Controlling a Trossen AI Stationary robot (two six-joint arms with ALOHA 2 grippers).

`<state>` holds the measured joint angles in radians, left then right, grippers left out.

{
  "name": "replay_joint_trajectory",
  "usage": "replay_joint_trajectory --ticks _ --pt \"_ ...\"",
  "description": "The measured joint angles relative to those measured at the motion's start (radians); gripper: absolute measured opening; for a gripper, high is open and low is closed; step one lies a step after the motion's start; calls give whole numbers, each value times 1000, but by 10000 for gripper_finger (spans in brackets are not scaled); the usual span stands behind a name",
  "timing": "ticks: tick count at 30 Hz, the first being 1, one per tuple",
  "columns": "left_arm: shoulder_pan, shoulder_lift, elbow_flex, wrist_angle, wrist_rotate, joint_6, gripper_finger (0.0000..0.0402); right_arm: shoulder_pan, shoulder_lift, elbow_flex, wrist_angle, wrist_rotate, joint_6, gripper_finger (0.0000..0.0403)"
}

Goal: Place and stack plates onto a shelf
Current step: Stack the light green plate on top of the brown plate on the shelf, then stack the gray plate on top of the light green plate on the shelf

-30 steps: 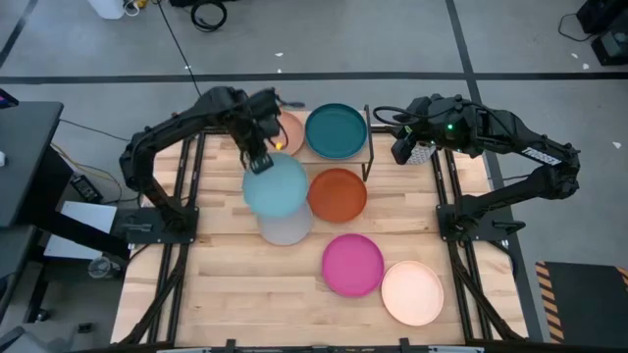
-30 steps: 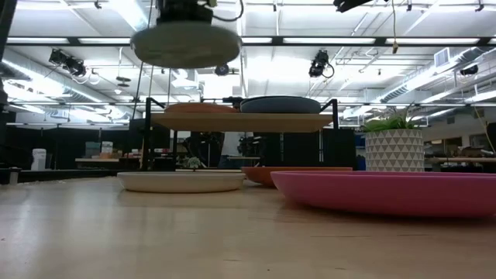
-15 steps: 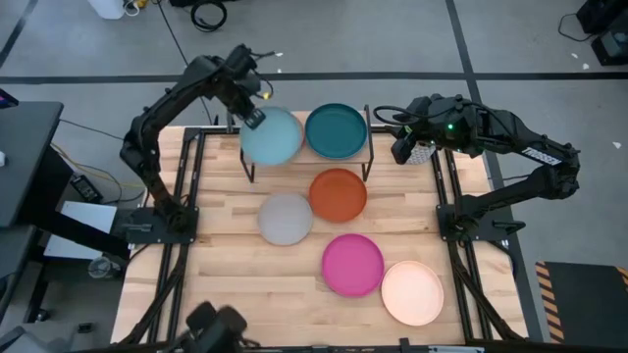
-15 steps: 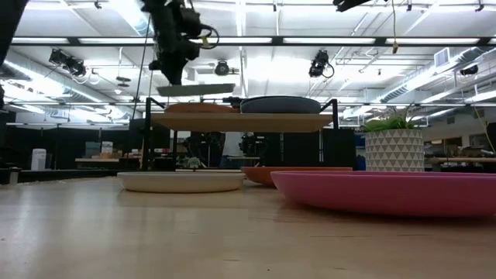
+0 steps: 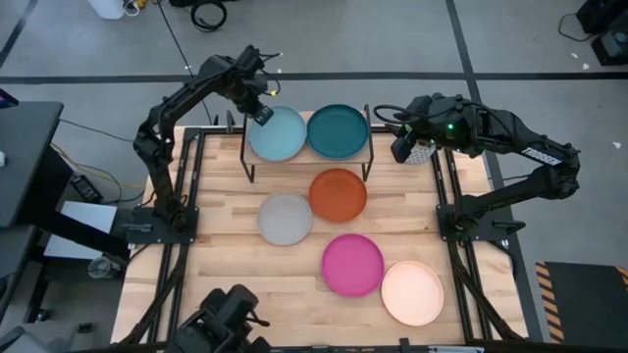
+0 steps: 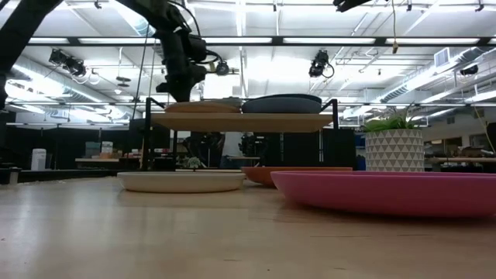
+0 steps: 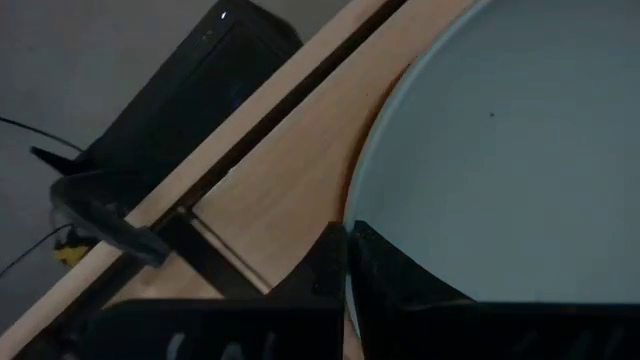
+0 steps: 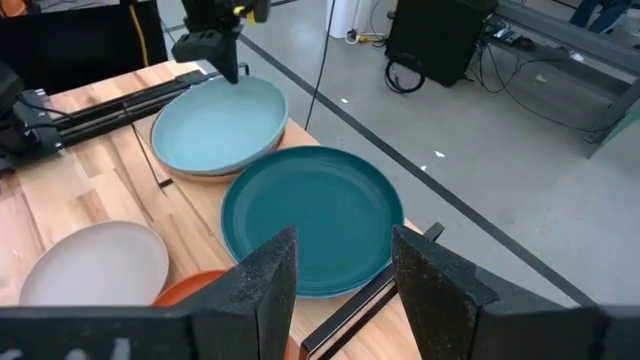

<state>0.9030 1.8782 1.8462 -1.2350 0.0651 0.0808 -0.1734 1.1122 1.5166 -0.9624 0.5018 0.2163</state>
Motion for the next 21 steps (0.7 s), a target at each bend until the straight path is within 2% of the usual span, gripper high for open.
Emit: replay_joint_trajectory --ticks 8,12,16,18,21 --pt "-2 2 0 -25 -32 10 16 0 0 0 7 3 -7 170" --pt "-3 2 0 -10 -36 9 51 0 0 0 12 3 -13 170" --pt "3 2 18 6 -33 11 104 0 0 0 12 3 -15 170" --pt "8 0 63 11 16 36 129 0 2 0 12 3 -16 170" --pt "-16 -42 133 14 141 141 151 0 14 0 11 -22 -32 170"
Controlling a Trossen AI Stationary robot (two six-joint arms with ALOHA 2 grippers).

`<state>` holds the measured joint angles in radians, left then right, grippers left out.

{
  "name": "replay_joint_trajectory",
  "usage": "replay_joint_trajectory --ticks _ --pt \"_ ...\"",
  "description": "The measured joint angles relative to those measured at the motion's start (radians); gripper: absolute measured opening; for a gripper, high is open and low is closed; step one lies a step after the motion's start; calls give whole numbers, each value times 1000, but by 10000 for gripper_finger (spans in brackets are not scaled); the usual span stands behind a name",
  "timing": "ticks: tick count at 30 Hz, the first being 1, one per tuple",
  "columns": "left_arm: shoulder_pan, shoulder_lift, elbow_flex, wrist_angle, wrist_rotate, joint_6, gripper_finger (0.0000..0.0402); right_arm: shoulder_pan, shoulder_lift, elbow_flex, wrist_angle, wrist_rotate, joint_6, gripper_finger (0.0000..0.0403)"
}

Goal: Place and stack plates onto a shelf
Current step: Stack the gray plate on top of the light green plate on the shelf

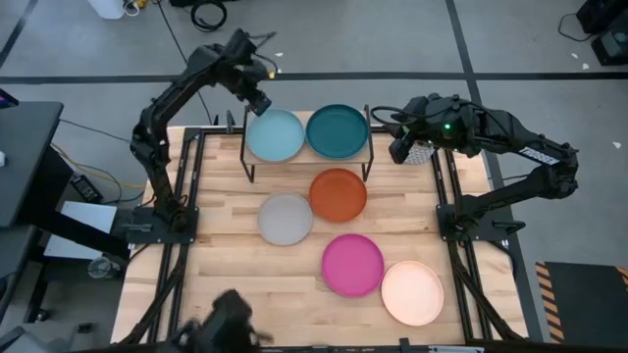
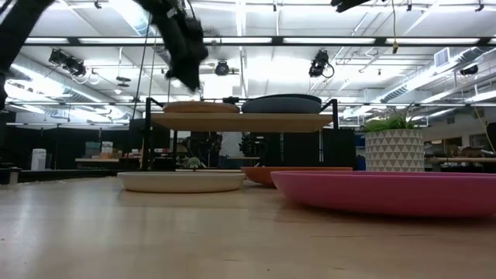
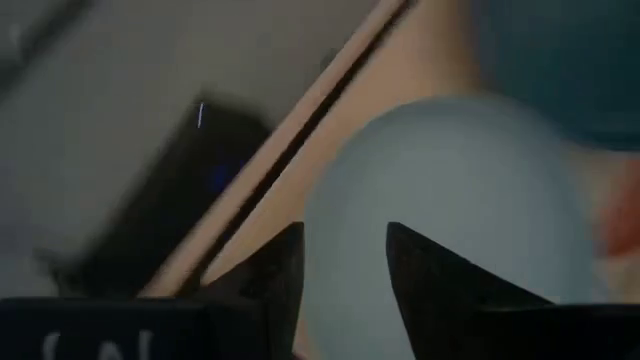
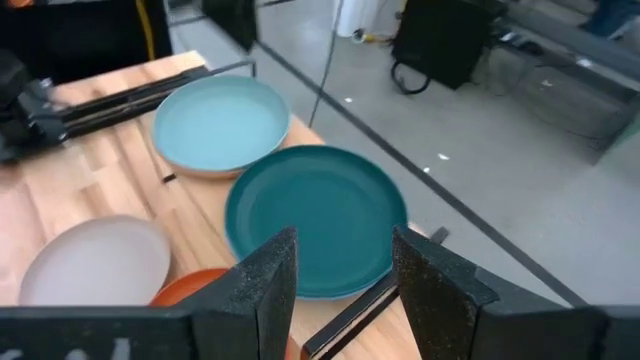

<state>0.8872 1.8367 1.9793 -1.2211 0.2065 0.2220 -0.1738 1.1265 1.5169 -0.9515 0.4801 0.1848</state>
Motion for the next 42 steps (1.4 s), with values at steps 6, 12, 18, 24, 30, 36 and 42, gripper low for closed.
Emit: replay_joint_trajectory --ticks 6,12,18,24,30,36,42 --pt "-286 -166 -21 -1 20 238 149 1 51 -16 1 -134 -43 170" --pt "-541 -304 -259 177 62 113 142 18 137 -74 0 -236 -58 170" --pt "-690 -471 -642 478 14 -98 142 54 220 -89 -16 -331 -88 170" --pt "-811 -561 -965 754 -29 -285 142 86 281 -89 -18 -369 -119 170" --pt "-906 -517 -1157 915 -43 -343 142 90 300 -89 -5 -370 -124 170" --pt "-968 -455 -1253 990 -64 -349 142 90 299 -89 -2 -370 -83 170" --pt "-1023 -401 -1306 1072 -91 -334 142 90 301 -89 1 -370 -56 170"
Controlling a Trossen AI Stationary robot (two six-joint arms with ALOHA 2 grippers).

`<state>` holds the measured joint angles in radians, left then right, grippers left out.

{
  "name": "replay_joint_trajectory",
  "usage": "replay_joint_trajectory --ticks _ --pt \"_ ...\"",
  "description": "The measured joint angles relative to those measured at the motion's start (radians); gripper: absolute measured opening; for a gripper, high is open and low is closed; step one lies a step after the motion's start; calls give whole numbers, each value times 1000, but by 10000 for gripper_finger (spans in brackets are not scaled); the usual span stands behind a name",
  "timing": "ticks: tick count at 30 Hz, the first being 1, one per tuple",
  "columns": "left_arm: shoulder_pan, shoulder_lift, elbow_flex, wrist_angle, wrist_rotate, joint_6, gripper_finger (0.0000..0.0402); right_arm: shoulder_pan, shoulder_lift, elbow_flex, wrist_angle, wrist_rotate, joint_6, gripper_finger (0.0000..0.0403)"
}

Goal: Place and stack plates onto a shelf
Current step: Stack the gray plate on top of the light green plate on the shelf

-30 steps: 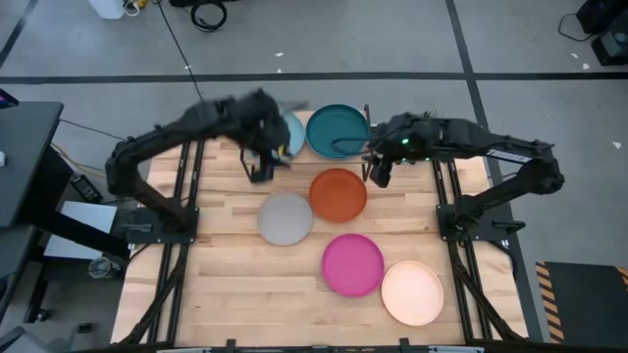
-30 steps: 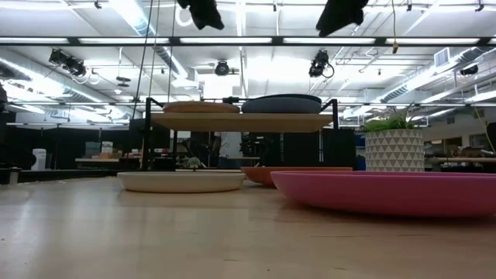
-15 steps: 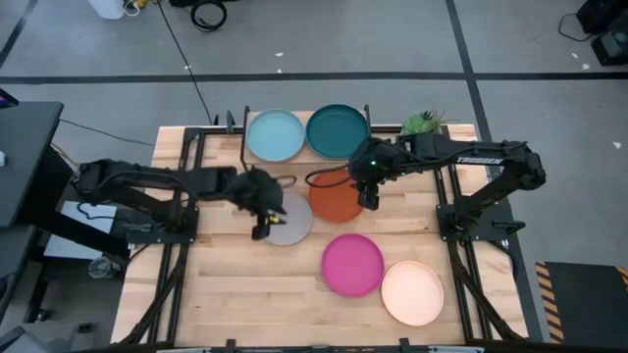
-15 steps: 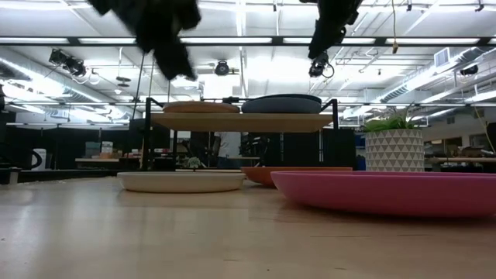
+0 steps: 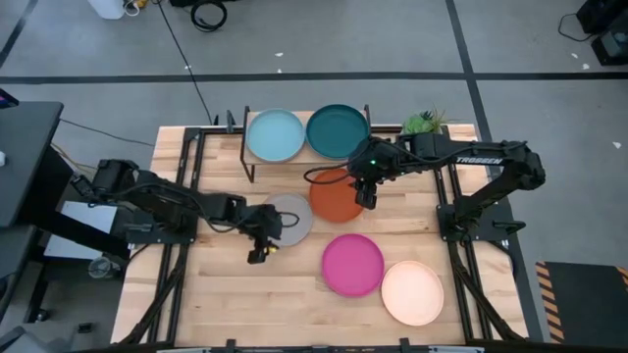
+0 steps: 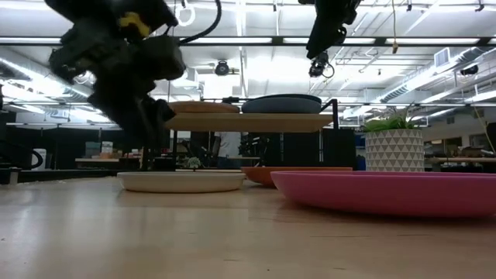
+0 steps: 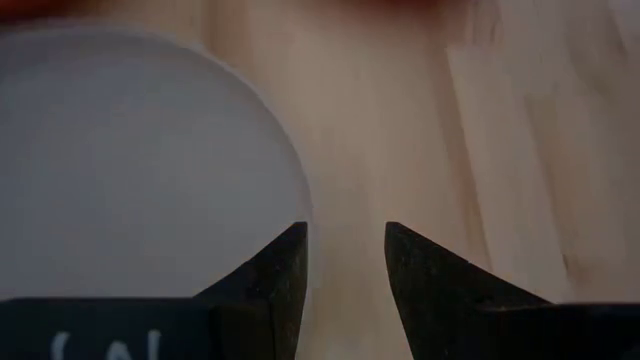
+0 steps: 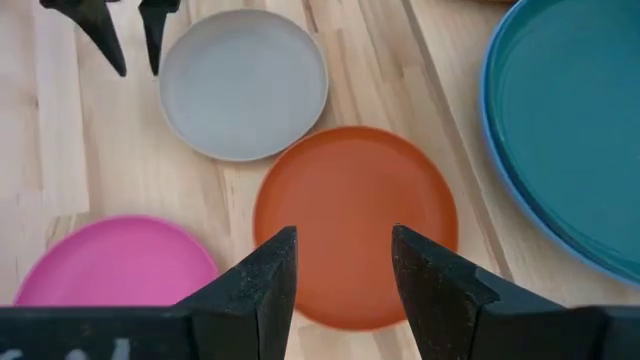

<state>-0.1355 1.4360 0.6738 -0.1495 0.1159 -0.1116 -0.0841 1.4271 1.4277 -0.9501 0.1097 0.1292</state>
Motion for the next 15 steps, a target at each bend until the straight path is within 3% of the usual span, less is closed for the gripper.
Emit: replay_joint_trajectory --ticks 9,12,15 --pt "-64 66 -23 21 -138 52 142 0 -2 0 18 0 27 170" --pt "-65 84 -22 24 -134 65 135 0 -2 0 15 0 39 170" --pt "-65 105 -22 28 -97 69 102 0 -2 0 14 0 55 170"
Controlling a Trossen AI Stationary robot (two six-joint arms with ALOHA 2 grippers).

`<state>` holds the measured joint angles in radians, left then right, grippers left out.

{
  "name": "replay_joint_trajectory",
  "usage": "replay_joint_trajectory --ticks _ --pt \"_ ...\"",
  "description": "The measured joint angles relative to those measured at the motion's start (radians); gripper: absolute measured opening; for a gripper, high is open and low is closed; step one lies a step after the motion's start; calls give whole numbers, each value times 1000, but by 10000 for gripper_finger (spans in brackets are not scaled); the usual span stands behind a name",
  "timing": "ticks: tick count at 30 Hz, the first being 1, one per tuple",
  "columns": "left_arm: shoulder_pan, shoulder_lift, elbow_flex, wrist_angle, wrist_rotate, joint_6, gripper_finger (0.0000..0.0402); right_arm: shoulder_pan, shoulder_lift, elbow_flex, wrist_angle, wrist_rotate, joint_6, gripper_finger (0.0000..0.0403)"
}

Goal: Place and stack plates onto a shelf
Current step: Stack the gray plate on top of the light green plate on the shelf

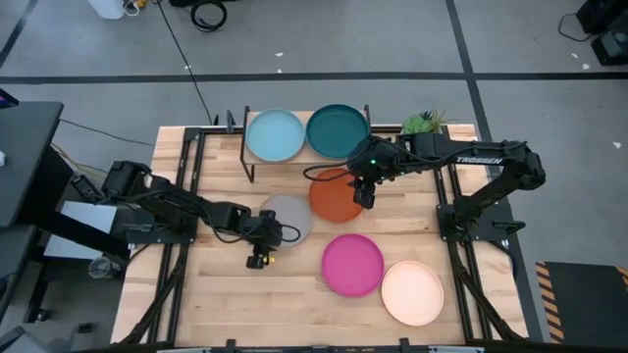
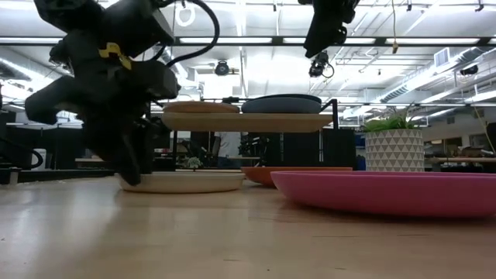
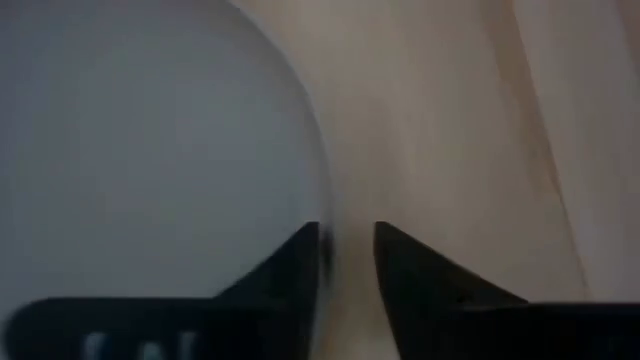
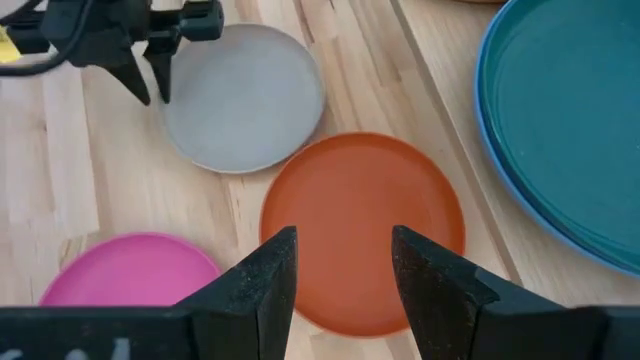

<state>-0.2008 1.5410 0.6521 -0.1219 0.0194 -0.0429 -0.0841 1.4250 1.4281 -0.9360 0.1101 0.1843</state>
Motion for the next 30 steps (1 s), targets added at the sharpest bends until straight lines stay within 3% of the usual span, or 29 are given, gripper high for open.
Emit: replay_joint_trajectory --ticks 5,11,16,23,30 --pt "2 3 2 5 41 -7 17 0 0 0 0 0 4 170" --pt "10 -27 30 -52 139 -75 16 0 0 0 0 0 -1 170" --pt "6 -106 101 -187 132 -81 15 0 0 0 1 0 -10 170" --pt "8 -197 312 -448 135 -47 14 0 0 0 -2 2 -31 170" --pt "64 -209 628 -652 256 -51 14 -7 -6 0 -2 55 -52 170"
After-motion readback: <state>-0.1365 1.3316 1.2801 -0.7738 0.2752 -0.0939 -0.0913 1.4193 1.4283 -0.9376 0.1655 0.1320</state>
